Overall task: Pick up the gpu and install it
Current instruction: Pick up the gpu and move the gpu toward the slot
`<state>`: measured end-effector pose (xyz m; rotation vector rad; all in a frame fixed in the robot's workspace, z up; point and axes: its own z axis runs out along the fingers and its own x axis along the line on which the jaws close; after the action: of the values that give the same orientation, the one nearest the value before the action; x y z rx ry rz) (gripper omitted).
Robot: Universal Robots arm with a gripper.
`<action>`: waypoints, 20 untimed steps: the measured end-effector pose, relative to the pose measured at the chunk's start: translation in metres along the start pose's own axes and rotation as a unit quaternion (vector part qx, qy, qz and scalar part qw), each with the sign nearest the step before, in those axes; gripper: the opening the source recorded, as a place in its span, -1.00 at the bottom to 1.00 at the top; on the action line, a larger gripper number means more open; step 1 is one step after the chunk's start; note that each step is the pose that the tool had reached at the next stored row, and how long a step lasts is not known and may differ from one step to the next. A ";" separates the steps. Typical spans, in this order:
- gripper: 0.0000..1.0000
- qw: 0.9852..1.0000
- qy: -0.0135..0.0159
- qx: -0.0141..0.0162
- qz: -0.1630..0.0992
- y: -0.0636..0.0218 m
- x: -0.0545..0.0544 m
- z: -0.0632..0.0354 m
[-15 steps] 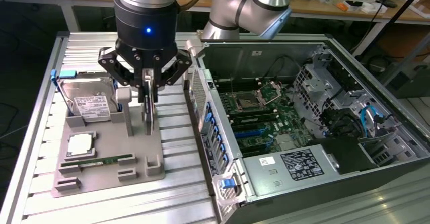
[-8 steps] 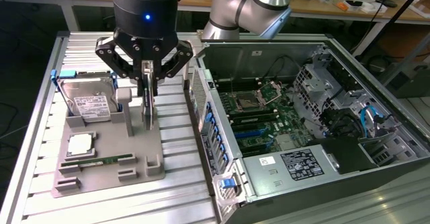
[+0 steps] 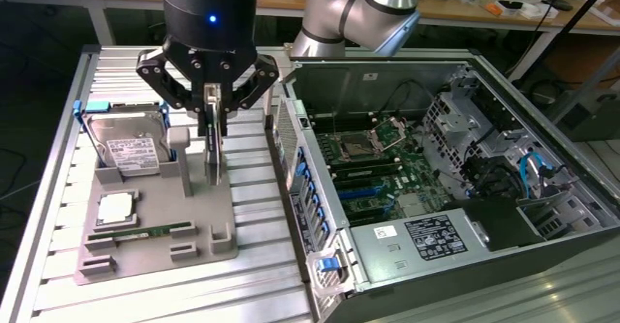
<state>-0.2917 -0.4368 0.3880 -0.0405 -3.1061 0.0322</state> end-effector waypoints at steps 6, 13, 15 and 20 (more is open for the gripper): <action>-0.47 1.000 0.000 0.000 0.000 -0.0001 0.000 -0.0043; -0.47 1.000 0.000 0.000 0.000 -0.0002 0.000 -0.0111; -0.47 1.000 0.000 0.000 0.000 -0.0003 0.000 -0.0143; -0.47 1.000 0.000 0.000 0.000 -0.0005 0.001 -0.0249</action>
<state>-0.2917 -0.4368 0.4129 -0.0405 -3.1060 0.0323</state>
